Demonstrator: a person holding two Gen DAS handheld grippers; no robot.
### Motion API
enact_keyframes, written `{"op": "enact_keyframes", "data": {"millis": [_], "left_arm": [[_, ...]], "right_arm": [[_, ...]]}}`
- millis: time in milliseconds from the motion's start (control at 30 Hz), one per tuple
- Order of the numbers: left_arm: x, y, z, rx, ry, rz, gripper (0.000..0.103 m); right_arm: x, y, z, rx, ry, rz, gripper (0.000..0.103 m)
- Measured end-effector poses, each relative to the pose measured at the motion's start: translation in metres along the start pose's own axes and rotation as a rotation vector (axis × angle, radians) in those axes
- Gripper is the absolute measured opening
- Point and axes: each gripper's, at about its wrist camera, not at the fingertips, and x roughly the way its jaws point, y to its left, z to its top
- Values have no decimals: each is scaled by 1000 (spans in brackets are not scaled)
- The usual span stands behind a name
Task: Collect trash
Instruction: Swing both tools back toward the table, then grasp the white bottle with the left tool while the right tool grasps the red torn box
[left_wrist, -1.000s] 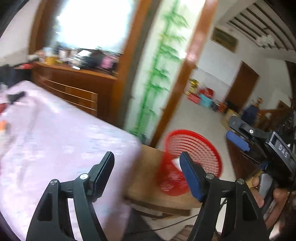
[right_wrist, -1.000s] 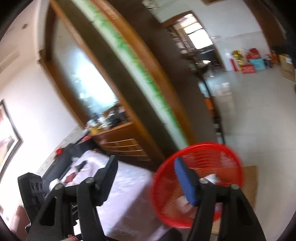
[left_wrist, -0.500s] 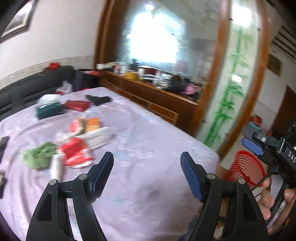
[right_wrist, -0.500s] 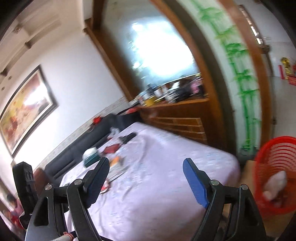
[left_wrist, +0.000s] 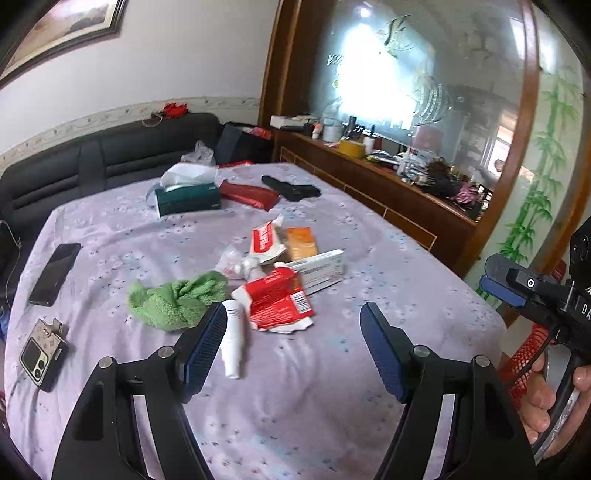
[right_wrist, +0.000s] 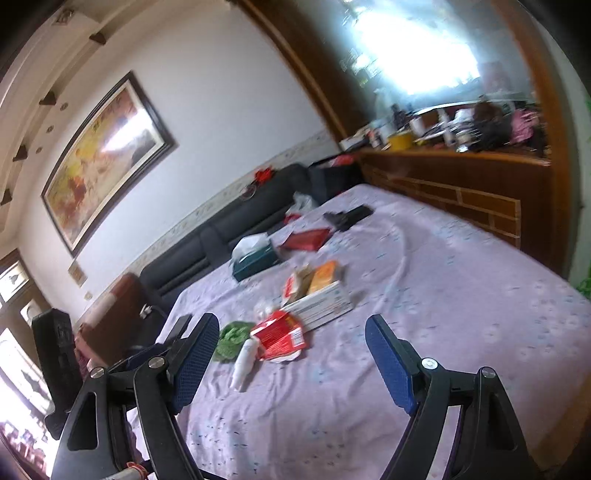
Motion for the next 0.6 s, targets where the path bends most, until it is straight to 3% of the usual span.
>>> {"op": "enact_keyframes", "data": {"millis": [300, 367, 600], "left_arm": [[56, 40, -4, -102, 130, -13, 72], [66, 44, -6, -101, 144, 5, 68], [101, 60, -16, -146, 210, 15, 60]], "right_arm": [[72, 3, -3, 16, 123, 43, 80], [89, 2, -4, 26, 156, 53, 75], [146, 0, -11, 26, 265, 59, 73]]}}
